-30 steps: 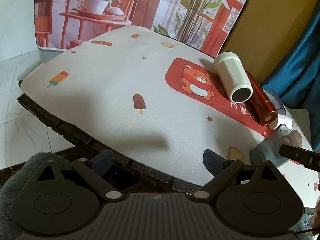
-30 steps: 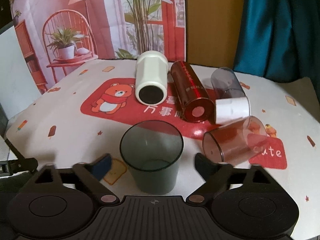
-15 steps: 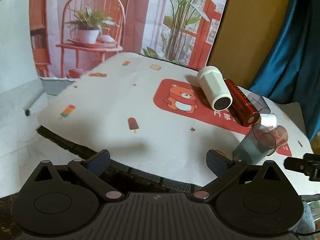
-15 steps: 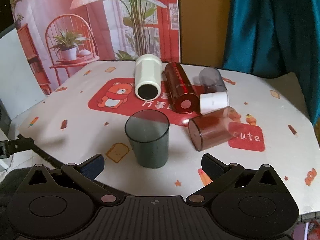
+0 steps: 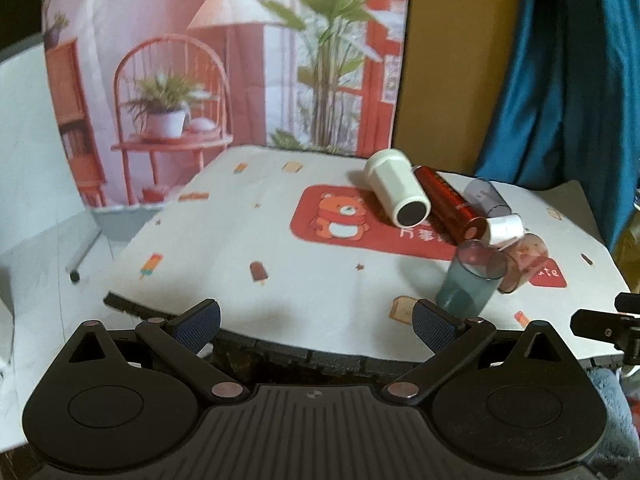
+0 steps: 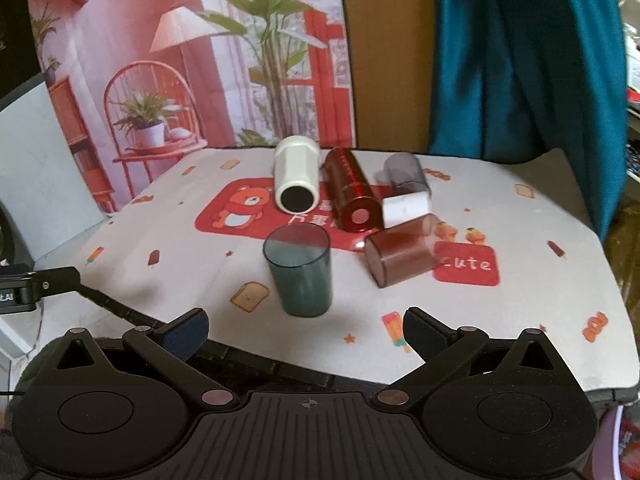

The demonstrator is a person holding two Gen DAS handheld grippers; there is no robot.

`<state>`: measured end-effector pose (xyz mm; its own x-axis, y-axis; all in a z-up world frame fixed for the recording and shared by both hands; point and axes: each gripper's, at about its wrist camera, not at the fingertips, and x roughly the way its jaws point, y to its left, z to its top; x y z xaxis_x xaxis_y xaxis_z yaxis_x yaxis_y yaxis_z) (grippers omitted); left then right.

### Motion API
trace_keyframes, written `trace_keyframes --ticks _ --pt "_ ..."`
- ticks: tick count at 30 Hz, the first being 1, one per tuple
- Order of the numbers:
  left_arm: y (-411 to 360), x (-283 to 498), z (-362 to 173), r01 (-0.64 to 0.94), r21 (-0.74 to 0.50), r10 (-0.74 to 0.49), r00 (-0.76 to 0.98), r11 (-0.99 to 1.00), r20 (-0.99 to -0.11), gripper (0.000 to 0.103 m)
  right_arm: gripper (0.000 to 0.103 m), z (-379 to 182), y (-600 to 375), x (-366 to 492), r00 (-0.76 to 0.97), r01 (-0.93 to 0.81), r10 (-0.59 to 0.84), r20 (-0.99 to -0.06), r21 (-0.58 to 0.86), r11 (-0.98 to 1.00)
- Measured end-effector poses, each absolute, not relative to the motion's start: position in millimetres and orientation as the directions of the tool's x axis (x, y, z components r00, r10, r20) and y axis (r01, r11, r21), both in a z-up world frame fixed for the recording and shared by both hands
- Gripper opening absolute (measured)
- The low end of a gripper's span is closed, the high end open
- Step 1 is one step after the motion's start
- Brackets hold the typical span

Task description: Flip cup upright

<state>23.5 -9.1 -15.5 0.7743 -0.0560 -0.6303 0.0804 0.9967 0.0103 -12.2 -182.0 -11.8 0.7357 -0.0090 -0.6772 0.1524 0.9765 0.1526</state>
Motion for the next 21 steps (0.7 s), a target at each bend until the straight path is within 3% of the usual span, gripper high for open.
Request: trace_keyframes --ticks 8,21 --pt "-21 13 -16 0.081 0.045 -0.037 0.790 0.996 -0.612 0.103 0.103 -13 -186 -28 0.773 0.199 -0.069 -0.630 0.137 0.970" --pt "-20 11 -25 0.070 0.062 -0.015 0.776 0.996 -0.631 0.103 0.103 -29 -181 -24 0.750 0.193 -0.051 -0.659 0.144 0.971"
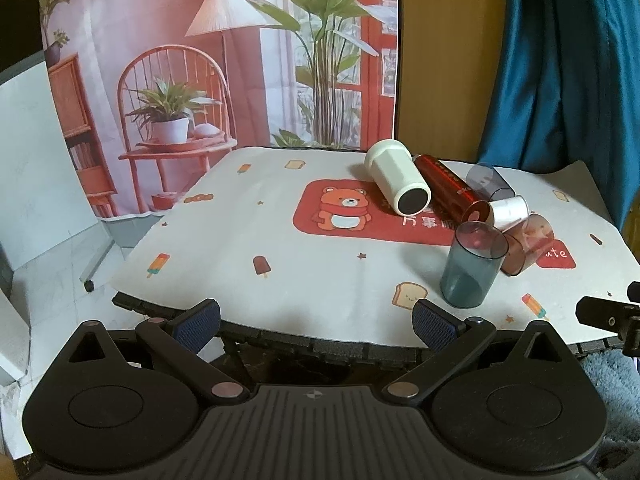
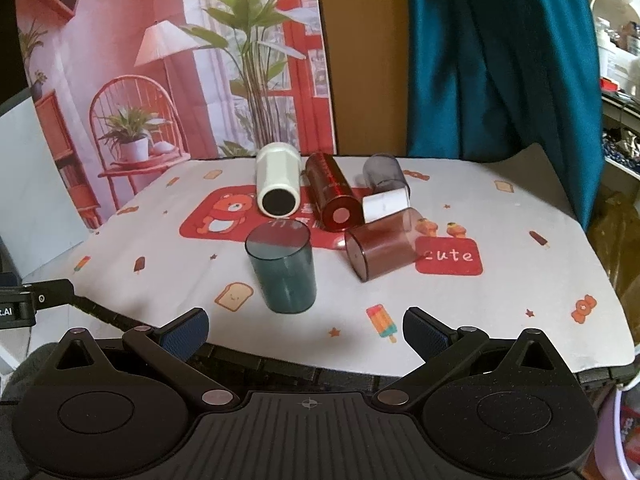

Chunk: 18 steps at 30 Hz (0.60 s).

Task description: Flip cup upright

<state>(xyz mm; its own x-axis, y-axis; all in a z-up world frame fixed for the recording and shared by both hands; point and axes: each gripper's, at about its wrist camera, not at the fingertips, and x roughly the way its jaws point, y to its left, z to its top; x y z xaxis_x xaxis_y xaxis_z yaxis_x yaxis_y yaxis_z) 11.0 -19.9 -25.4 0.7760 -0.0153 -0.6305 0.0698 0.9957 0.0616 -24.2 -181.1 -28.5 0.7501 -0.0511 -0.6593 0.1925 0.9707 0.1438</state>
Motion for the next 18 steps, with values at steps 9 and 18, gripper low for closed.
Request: trace_keyframes --ticks 9,18 --pt "-18.2 11.1 -27.8 0.071 0.047 -0.025 0.771 0.996 -0.636 0.103 0.103 -28.9 -179.0 -23.0 0.750 0.190 -0.055 -0.659 0.135 0.972" --pt "-17.4 12.0 -29.9 0.070 0.041 -0.028 0.768 0.997 -0.640 0.103 0.103 -29.0 -179.0 -22.3 0.748 0.186 -0.056 -0.661 0.128 0.974"
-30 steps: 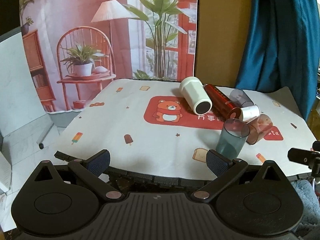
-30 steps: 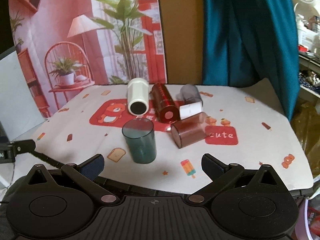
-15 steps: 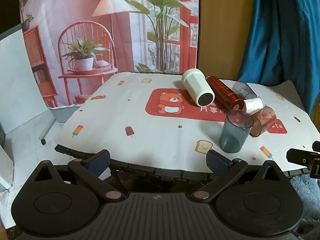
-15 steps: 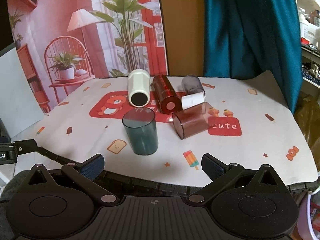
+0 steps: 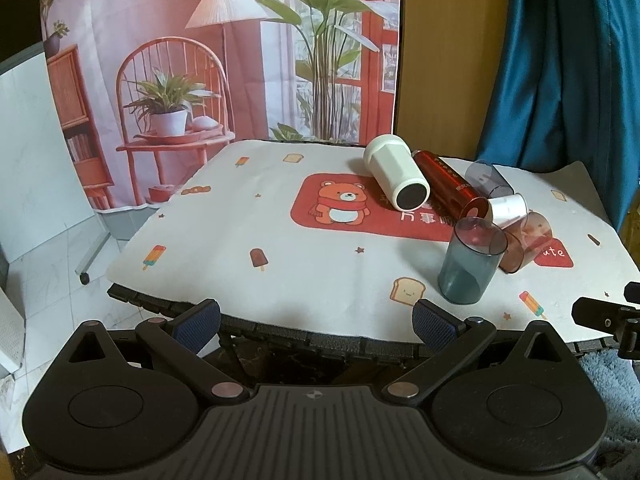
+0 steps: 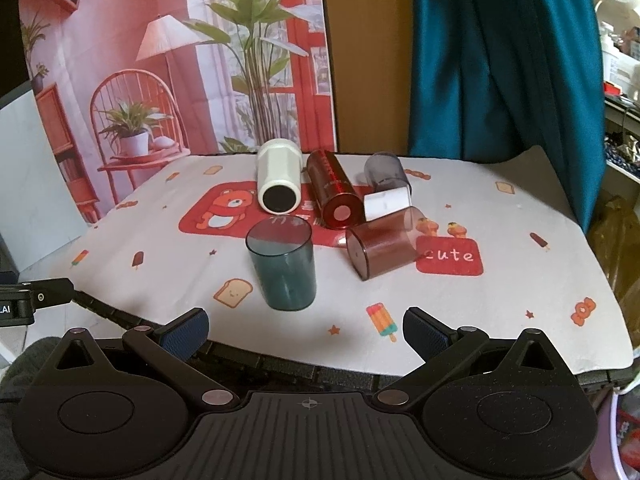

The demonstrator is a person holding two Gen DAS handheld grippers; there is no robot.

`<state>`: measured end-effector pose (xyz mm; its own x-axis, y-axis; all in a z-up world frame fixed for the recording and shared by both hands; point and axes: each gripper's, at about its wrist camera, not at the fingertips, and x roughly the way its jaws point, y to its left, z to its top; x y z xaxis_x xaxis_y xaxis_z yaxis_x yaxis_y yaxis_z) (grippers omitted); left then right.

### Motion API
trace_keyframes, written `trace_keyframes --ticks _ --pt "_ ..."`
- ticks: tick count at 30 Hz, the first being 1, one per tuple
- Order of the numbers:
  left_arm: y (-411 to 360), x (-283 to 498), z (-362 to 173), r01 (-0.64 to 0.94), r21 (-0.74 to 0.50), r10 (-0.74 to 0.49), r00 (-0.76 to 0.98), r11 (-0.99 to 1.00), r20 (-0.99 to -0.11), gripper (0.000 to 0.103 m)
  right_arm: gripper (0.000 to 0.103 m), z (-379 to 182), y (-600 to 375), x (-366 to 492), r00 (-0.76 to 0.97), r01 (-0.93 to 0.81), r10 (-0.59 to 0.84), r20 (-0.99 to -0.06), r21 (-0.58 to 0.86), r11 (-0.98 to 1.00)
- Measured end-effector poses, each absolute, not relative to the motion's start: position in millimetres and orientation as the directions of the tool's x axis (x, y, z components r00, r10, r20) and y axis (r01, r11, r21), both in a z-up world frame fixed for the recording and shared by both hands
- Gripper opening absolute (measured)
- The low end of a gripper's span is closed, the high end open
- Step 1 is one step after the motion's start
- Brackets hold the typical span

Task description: Flip cup upright

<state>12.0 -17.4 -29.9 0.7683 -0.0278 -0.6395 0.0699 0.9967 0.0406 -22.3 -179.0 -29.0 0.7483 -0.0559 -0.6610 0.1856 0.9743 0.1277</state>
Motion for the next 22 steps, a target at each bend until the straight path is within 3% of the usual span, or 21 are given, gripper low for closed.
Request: trace_keyframes --ticks 22 --pt "-18.6 9.3 -30.6 0.082 0.036 -0.040 0.770 0.996 -0.636 0.103 0.103 -31.9 -178.6 -22.4 0.745 0.186 -0.053 -0.665 0.131 0.974"
